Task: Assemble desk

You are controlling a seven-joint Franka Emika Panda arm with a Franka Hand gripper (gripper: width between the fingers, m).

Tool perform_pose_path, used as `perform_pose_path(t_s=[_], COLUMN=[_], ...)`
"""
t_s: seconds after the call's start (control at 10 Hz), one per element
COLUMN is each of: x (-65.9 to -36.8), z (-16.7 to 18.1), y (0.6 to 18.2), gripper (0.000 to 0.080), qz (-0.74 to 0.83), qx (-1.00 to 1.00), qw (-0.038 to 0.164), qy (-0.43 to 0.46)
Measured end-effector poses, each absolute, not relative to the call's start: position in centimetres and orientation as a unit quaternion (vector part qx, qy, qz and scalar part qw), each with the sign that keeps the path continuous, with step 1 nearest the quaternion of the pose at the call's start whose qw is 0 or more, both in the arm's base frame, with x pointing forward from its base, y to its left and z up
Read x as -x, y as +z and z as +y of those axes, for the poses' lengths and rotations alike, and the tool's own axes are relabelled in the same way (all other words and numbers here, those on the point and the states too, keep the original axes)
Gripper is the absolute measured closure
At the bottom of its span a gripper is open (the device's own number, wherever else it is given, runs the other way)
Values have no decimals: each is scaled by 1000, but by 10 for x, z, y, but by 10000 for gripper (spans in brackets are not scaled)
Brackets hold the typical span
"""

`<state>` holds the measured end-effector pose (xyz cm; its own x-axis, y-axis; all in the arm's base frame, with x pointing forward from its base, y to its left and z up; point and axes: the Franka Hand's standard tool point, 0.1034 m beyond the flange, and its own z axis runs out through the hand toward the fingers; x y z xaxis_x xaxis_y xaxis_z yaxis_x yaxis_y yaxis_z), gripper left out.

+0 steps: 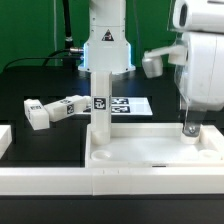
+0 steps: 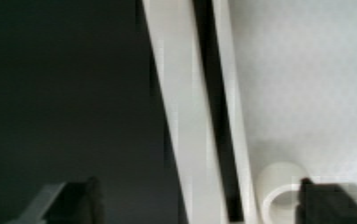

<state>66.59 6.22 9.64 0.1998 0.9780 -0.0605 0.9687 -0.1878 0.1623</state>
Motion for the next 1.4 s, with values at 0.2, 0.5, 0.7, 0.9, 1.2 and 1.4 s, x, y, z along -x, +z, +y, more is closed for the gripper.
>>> perform_pose_path(t_s=[0.2, 0.5, 0.7, 0.9, 1.2, 1.4], x=[-661, -655, -630, -630, -629, -622], z=[41, -9, -46, -42, -44, -71], y=[109, 127, 138, 135, 133, 134], gripper=[160, 152, 151, 151, 151, 151], qz=[626, 626, 598, 588, 511, 412], qx=[-774, -774, -796, -804, -855, -908], qw=[89, 95, 93, 90, 84, 73], qy=[34, 29, 24, 25, 33, 30])
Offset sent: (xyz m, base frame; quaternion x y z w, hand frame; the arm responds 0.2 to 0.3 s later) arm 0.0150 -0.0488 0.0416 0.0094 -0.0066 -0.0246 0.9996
